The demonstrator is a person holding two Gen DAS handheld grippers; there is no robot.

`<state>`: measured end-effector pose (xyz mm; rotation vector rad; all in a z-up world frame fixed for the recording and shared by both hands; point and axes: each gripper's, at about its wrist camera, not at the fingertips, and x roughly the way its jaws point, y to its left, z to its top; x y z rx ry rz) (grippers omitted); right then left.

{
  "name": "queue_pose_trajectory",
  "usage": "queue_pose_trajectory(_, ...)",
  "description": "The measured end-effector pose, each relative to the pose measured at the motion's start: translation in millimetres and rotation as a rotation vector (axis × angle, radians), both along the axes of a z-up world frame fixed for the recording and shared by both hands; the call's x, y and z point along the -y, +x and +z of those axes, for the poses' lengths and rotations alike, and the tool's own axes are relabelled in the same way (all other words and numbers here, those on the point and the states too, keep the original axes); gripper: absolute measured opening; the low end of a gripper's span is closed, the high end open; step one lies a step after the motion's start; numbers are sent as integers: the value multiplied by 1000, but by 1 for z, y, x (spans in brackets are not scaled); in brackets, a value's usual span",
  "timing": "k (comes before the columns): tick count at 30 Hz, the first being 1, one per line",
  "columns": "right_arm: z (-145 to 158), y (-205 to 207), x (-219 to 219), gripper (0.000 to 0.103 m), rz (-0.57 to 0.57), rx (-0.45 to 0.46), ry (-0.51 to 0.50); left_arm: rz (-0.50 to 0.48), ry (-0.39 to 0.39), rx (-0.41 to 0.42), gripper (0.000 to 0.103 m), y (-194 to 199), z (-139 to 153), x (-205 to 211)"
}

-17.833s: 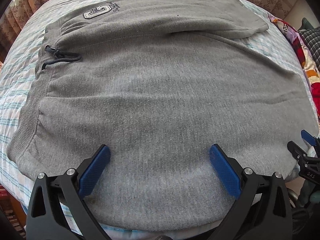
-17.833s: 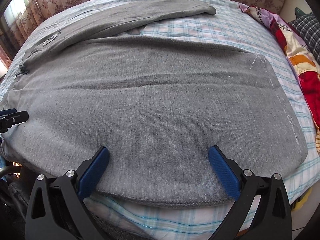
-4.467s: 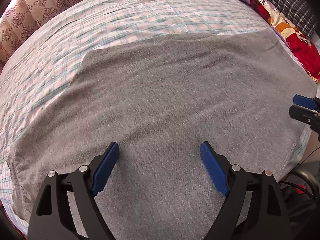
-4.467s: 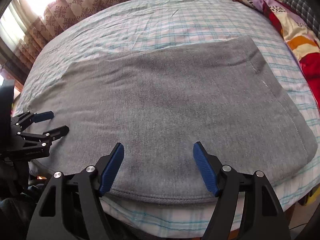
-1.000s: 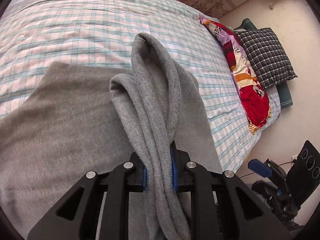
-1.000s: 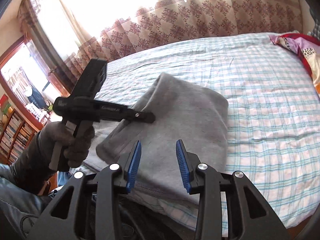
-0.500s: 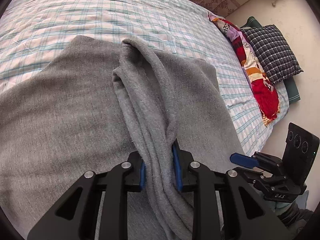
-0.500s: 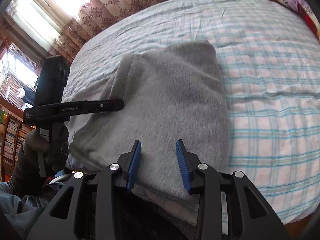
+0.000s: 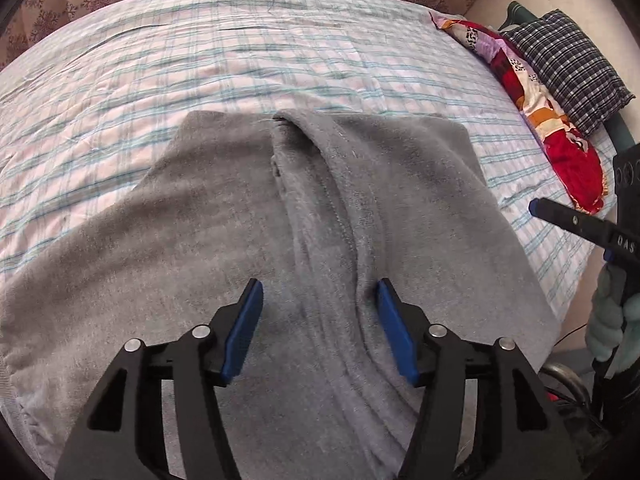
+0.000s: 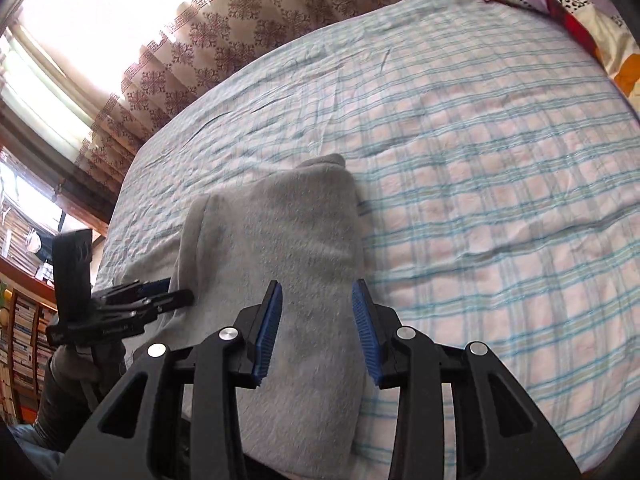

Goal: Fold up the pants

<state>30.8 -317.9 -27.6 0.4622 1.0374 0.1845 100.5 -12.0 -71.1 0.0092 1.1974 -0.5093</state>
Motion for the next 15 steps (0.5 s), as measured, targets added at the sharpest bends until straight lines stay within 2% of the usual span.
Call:
queue_pose_trajectory(3,-13,28,16,37,-43,-32,73,31,-2,19,62,-5,12,-7)
queue_pose_trajectory(6,-27,55,26,45,-84,-68,178,29,-11,80,62,-12,36,-3)
queue_pose_trajectory(7,-30,62,27,45,-84,-71,200,17,-23,99,62,-15,45,1)
queue_pose_trajectory(11,-42,88,21,45,-68,-97,242,-82,-79,134,62,-31,66,33)
queue_pose_trajectory(13,-47,97,14,45,-60,-109,230,-145,-106,109,62,-39,64,51)
queue_pose_trajectory(15,-48,104,8,39,-43,-104,217,-203,-114,68,62,-47,53,66)
